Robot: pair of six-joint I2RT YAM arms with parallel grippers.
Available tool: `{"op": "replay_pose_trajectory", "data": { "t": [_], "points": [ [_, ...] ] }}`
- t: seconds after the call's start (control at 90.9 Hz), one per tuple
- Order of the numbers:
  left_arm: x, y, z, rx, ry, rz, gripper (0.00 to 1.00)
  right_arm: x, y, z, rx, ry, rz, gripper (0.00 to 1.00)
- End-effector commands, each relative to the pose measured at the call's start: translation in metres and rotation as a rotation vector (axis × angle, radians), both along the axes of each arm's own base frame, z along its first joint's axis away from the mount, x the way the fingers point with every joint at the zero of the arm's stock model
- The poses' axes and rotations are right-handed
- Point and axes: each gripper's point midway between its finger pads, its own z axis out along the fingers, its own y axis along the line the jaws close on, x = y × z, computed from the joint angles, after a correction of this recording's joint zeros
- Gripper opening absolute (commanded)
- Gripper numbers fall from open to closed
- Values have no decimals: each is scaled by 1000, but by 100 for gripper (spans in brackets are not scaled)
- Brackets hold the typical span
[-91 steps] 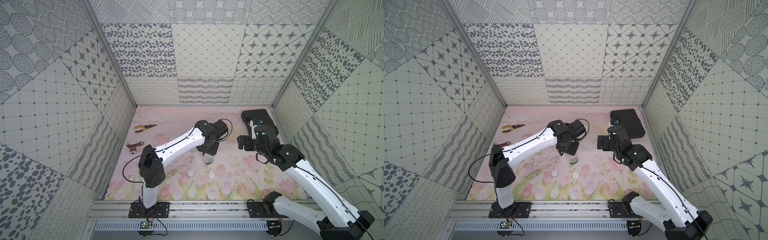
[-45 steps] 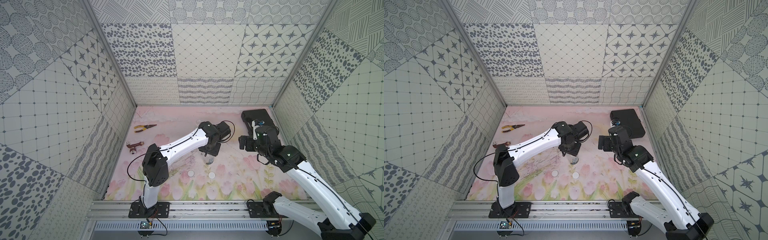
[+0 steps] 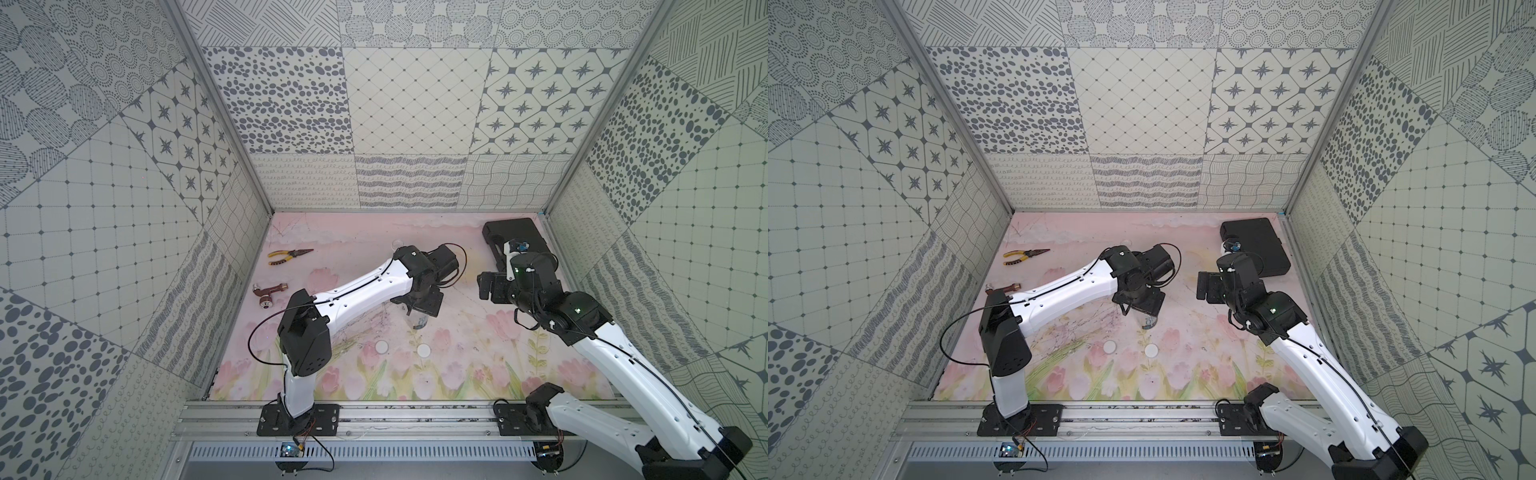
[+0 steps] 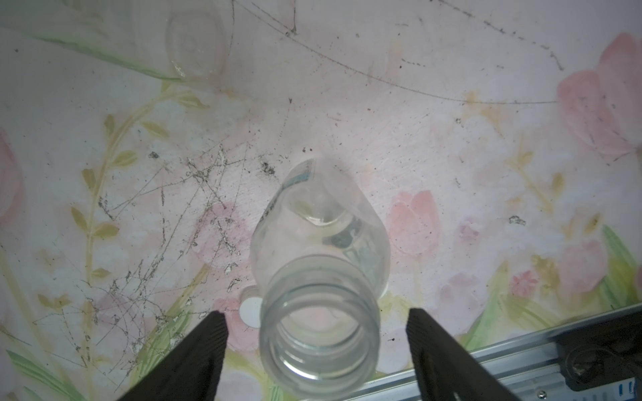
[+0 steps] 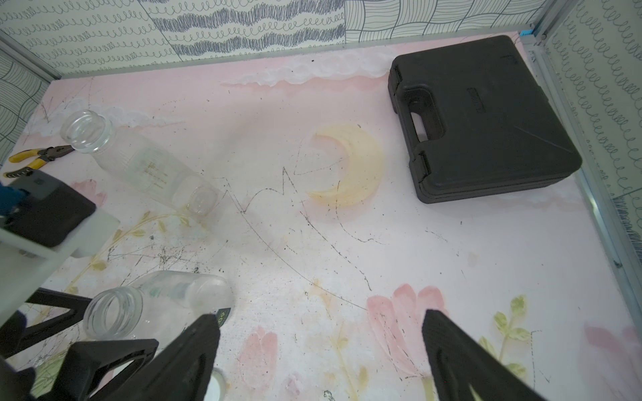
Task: Screw on the bottle caps
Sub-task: Move the plastic bottle to the center of the board, then pick up the bottle cap from the center of the board.
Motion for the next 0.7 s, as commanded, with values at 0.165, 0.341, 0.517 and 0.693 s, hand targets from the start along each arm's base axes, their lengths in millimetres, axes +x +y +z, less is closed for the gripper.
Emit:
{"op": "replay_pose_trajectory", "data": {
  "t": [0.165, 0.341, 0.517, 0.693],
  "points": [
    [-15, 25, 40, -161, -144, 29, 100, -5, 11, 13, 17, -1, 65, 97],
    [-26, 79, 73, -199, -283, 94, 100, -16, 48, 22, -103, 12, 175, 97],
    [-40, 176, 118, -172, -434, 322, 100, -42, 117, 26, -111, 17, 353, 97],
    [-73, 236, 164, -256, -602, 410, 100, -76, 184, 13, -113, 92, 514, 97]
  ]
}}
